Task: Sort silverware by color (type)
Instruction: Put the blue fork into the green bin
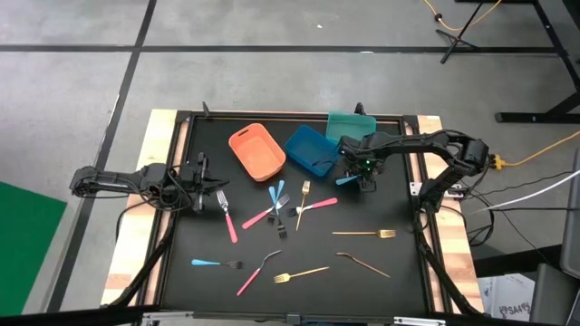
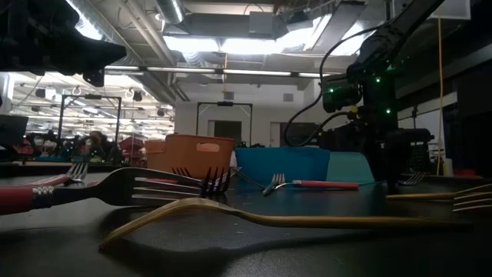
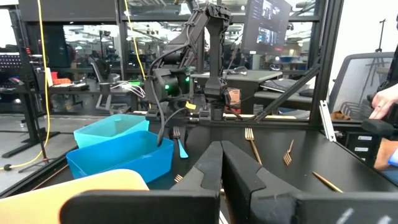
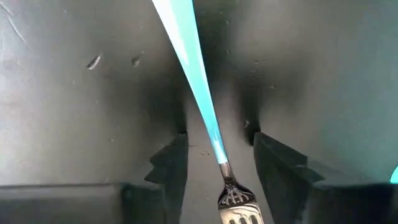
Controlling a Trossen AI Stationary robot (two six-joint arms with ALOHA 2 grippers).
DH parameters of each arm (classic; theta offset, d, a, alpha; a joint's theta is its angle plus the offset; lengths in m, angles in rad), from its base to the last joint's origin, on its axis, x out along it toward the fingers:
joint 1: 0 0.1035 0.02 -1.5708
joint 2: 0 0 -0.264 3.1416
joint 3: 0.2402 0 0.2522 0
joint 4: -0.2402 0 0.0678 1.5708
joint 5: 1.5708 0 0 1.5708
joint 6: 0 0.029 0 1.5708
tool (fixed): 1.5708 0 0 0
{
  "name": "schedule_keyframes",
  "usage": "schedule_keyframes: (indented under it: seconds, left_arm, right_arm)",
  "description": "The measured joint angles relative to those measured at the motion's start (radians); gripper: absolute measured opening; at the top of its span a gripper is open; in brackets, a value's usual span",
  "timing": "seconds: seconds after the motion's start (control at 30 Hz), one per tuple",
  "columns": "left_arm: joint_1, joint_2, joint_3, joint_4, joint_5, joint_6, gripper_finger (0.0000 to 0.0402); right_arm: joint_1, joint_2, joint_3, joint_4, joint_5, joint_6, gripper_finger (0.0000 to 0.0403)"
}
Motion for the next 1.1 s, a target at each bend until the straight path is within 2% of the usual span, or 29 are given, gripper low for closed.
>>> schedule_keyframes:
  seconds: [0.67, 1.1]
  left_arm:
    - [0.000, 0.000, 0.000, 0.000, 0.000, 0.000, 0.0000]
    - [0.000, 0.000, 0.000, 0.000, 0.000, 0.000, 0.0000]
  right_arm:
    - [0.000, 0.000, 0.000, 0.005, -0.005, -0.001, 0.0064]
    - [0.000, 0.000, 0.001, 0.005, -0.004, -0.001, 0.0012]
